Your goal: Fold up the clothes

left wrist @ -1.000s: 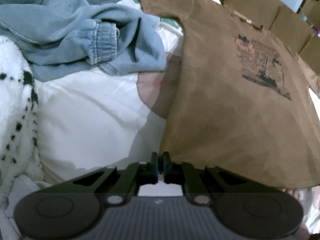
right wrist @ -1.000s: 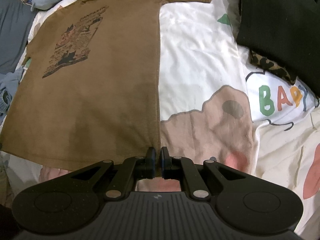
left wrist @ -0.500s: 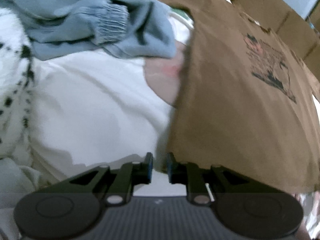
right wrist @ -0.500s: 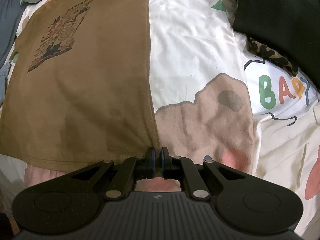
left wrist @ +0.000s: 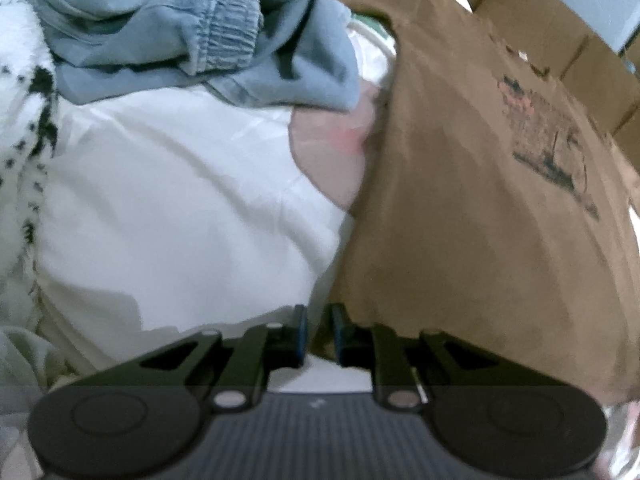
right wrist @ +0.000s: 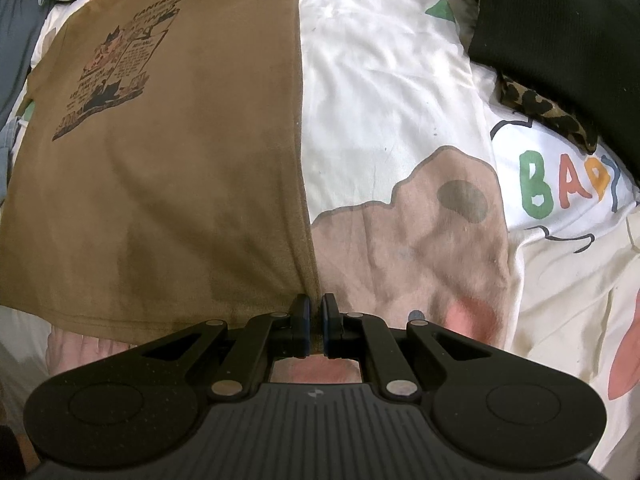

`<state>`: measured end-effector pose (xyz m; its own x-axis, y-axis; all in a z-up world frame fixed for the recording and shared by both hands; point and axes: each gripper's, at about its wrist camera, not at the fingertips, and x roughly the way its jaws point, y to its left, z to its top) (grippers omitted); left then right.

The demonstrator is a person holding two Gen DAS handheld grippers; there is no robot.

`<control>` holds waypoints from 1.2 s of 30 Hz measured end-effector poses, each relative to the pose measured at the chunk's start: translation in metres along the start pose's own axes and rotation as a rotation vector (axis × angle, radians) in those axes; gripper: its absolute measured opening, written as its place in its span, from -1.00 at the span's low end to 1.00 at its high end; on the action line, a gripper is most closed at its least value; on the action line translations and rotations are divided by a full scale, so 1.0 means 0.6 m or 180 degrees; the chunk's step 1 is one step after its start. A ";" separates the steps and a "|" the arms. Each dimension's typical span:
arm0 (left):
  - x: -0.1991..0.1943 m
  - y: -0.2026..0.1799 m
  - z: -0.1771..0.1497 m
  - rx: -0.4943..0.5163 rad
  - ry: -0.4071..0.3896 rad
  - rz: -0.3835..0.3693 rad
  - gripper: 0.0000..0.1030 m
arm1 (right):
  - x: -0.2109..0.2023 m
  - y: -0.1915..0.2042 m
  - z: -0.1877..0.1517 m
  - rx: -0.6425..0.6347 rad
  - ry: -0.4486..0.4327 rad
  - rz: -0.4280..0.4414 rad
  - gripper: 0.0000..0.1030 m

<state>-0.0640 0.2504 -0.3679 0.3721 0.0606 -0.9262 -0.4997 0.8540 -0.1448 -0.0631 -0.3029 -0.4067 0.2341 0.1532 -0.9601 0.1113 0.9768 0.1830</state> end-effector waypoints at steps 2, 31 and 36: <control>0.009 0.002 -0.004 -0.0007 0.0017 0.0004 -0.74 | 0.000 0.001 0.000 -0.0002 0.0007 -0.0008 -0.93; 0.031 -0.012 -0.001 0.0115 0.0252 -0.0094 -0.72 | 0.028 -0.026 -0.040 0.0316 -0.0079 0.0501 -0.40; 0.022 -0.022 0.006 0.0228 0.0311 -0.0009 -0.92 | 0.026 -0.021 -0.038 0.0187 -0.0033 0.0463 -0.92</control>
<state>-0.0496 0.2417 -0.3769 0.2936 0.0107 -0.9559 -0.4402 0.8891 -0.1253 -0.0831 -0.3092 -0.4289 0.2619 0.2906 -0.9203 0.1316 0.9339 0.3323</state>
